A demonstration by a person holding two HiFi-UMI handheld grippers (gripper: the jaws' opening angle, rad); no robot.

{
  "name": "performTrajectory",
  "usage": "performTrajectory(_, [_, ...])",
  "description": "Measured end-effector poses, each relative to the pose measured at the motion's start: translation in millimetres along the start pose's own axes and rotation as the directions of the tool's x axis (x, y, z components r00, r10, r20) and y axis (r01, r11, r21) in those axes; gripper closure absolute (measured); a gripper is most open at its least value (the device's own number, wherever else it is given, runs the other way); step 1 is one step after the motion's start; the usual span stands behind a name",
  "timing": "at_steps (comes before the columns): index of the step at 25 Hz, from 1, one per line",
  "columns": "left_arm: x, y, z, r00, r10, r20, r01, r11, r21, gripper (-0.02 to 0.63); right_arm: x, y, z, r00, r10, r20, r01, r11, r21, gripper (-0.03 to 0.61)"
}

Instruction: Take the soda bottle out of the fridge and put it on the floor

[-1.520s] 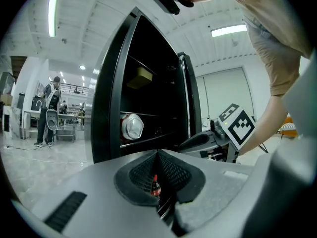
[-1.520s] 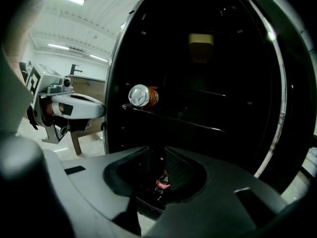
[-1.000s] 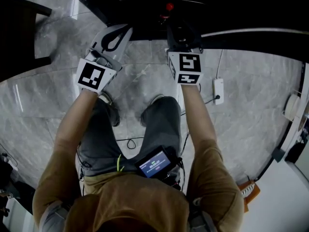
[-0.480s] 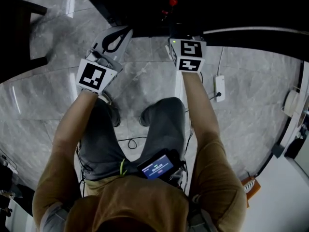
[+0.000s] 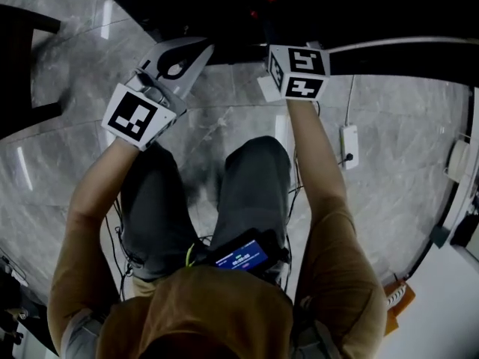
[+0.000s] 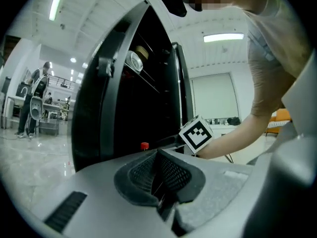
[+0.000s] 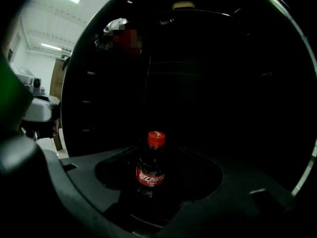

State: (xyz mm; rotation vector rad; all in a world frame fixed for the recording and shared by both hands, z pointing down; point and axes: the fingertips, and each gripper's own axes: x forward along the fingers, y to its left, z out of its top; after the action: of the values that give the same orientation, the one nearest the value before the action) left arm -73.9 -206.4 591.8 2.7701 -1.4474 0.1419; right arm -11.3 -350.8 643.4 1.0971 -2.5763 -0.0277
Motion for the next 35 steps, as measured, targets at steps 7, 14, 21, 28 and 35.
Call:
performTrajectory(7, [12.8,-12.4,-22.2,0.999,-0.029,0.027,0.028,0.998,0.056,0.618,12.3,6.8,-13.8,0.999,0.027,0.047,-0.027,1.0,0.003,0.318])
performTrajectory(14, [4.2,-11.3,-13.7,0.996,-0.03,0.085,0.028,0.999,0.025,0.618,30.8,16.8,-27.0,0.998,0.021,0.056,-0.024,0.998,0.051,0.305])
performTrajectory(21, [-9.7,-19.4,-19.8,0.993,-0.098,0.069,0.099,0.995,-0.019,0.618,39.2,15.5,-31.9,0.999,-0.015,0.042,0.013,0.998,0.057,0.304])
performTrajectory(28, [-12.6,-16.2,-35.1,0.995,-0.079,0.068,0.076,0.996,0.035,0.618,42.9,17.2,-37.5,0.994,-0.048,0.094,0.046,0.999,0.028,0.304])
performTrajectory(35, [-7.6,-17.3,-56.3,0.994,-0.084,0.07,0.081,0.996,0.036,0.618,36.9,18.4,-36.8,0.988,-0.034,0.148,0.034,0.999,0.003,0.298])
